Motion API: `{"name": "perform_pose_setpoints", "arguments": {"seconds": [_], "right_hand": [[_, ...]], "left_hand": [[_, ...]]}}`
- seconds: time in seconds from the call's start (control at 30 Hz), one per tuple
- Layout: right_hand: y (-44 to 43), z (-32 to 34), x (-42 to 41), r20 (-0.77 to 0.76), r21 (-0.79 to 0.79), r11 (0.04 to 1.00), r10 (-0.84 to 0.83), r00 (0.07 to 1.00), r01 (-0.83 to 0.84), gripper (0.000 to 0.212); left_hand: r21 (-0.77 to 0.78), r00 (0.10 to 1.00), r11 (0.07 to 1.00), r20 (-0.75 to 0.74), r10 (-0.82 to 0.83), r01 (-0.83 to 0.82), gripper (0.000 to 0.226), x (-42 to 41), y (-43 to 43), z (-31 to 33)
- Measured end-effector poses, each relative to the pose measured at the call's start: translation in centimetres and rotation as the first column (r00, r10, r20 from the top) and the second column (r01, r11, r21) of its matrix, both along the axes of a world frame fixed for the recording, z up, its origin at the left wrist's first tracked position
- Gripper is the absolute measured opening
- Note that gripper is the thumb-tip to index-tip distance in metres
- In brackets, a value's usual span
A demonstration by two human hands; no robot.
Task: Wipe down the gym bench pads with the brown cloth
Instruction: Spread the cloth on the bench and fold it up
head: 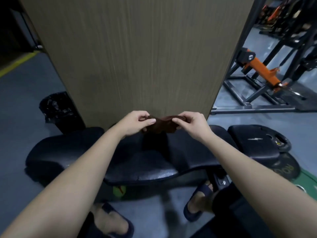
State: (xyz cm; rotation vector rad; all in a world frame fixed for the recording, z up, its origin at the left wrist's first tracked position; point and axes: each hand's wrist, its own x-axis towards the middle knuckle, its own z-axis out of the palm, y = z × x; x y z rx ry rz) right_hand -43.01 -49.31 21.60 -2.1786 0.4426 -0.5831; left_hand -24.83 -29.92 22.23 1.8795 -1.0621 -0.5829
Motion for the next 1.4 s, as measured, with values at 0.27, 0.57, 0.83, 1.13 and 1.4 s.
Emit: {"name": "perform_pose_setpoints", "arguments": {"seconds": [0.27, 0.57, 0.83, 1.13, 1.4], "right_hand": [[1.6, -9.8, -4.0, -0.407, 0.261, 0.960, 0.209, 0.889, -0.106, 0.031], [0.7, -13.5, -0.9, -0.329, 0.587, 0.809, 0.282, 0.901, -0.039, 0.023], [-0.6, -15.7, 7.0, -0.314, 0.281, 0.930, -0.142, 0.939, 0.235, 0.018], [-0.3, -19.2, 2.7, -0.256, -0.514, 0.790, 0.230, 0.939, -0.334, 0.035], [-1.0, -19.3, 0.4, -0.373, -0.573, 0.700, 0.241, 0.896, -0.427, 0.043]], "left_hand": [[0.283, 0.966, 0.953, -0.256, -0.035, 0.110, 0.080, -2.9, 3.3, -11.1], [0.284, 0.958, 0.954, -0.233, 0.166, -0.096, 0.024, -2.7, 2.7, -14.8], [0.122, 0.869, 0.872, 0.224, 0.441, -0.473, 0.022, 0.3, -3.3, -15.7], [0.118, 0.581, 0.987, 0.799, -0.158, 0.107, 0.023, -0.1, -0.2, -19.2], [0.292, 0.600, 0.952, 0.747, -0.287, 0.092, 0.064, -1.1, 3.2, -20.9]]}}
